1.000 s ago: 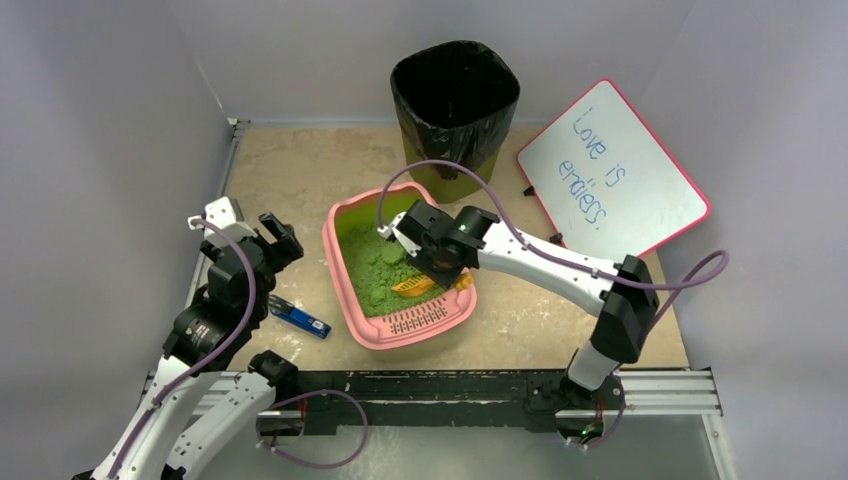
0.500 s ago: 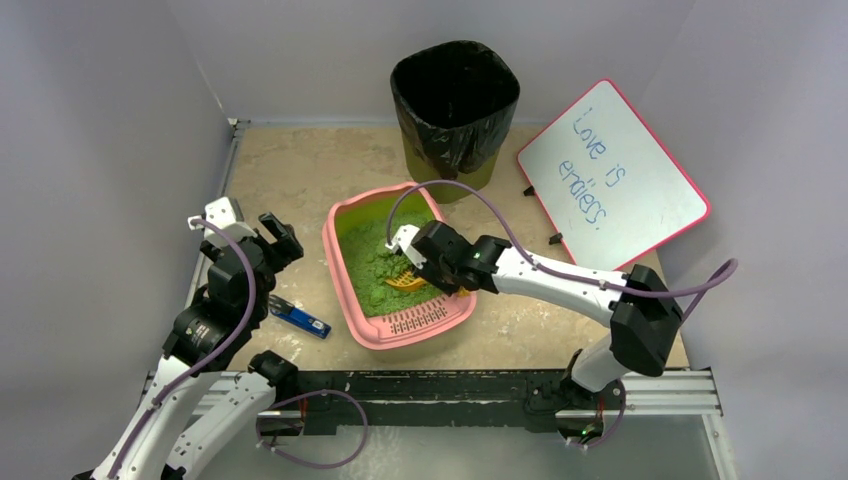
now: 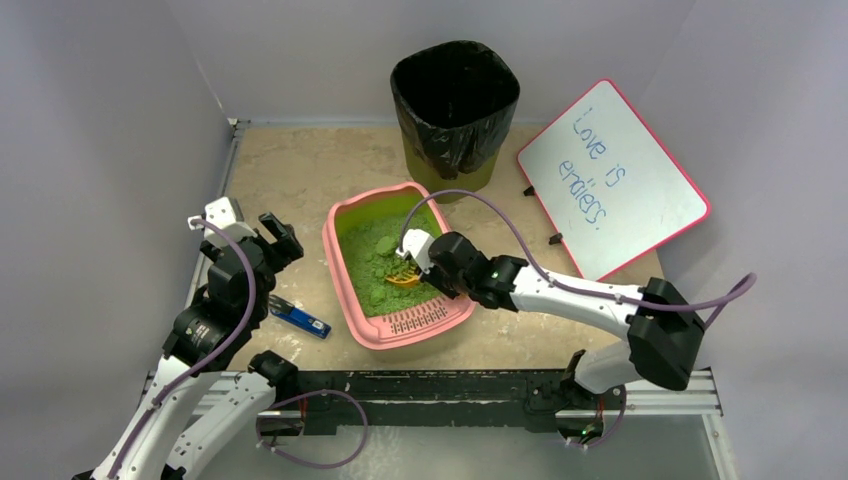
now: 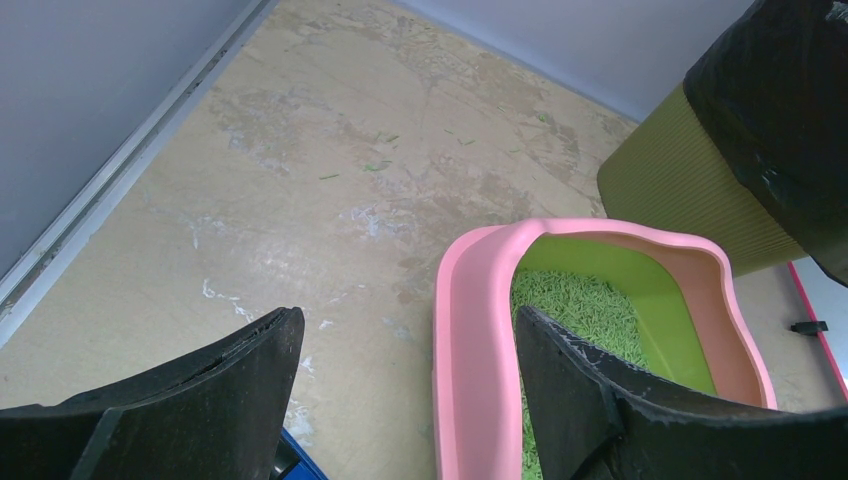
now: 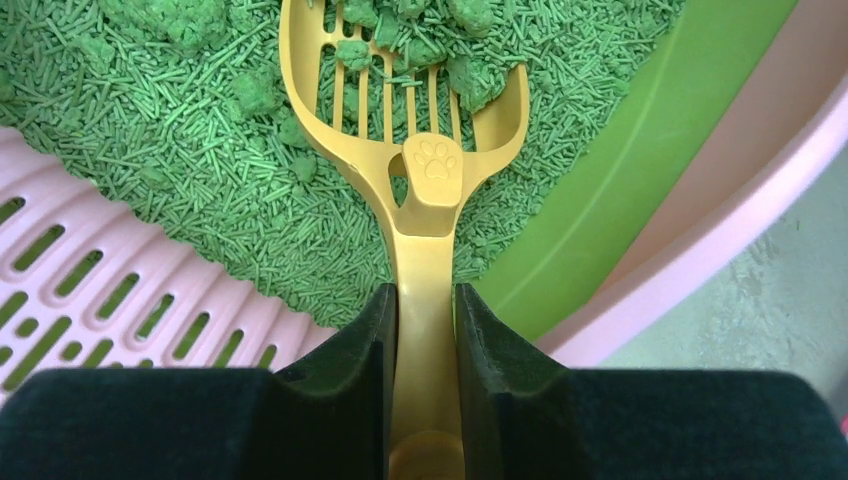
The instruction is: Clean the litter box
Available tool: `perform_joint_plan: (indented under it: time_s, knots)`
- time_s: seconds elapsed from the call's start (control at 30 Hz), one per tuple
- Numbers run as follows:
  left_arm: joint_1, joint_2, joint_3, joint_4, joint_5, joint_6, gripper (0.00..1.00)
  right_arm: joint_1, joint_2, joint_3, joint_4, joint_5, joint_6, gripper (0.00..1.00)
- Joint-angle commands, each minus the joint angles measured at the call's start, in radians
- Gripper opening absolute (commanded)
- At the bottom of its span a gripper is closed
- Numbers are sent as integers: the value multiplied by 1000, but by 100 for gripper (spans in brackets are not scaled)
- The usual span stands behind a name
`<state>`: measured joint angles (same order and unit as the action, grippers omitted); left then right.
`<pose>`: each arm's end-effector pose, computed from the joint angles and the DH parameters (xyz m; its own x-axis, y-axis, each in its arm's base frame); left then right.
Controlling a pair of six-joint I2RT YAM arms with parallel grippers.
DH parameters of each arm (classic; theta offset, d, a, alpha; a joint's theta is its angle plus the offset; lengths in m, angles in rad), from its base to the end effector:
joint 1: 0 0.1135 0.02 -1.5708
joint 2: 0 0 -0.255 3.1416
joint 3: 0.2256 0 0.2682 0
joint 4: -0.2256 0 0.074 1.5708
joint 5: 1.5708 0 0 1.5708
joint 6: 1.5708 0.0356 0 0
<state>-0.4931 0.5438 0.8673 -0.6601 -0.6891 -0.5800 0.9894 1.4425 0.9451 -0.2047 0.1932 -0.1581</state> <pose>0.1220 -0.0399 0.3519 -0.1539 -0.3975 -0.9046 -0.2960 0.8920 -0.3416 0.1863 0.2711 0.2240 -0.2338 -0.6371 -0.7344 -0.7863 0.5683 -0.2427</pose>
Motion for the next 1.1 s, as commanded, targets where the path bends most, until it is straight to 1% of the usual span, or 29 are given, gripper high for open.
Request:
perform_joint_plan:
  time_s: [0.0,0.2,0.33,0.83,1.07]
  knots:
    - [2,7,-2,26,-18,14,78,-10,-88,-47,112,53,-33,0]
    - [2,11,-2,27,-18,15,78,-9,-143,-87,96,54,-40,0]
    - [3,18,-1,28,-20,17,78,-10,-177,-126,127,45,-36,0]
    - [2,37,1,18,-30,6,78,-10,-366,-315,324,15,-29,0]
    - [2,39,1,16,-39,3,79,-9,-481,-421,493,-10,-27,0]
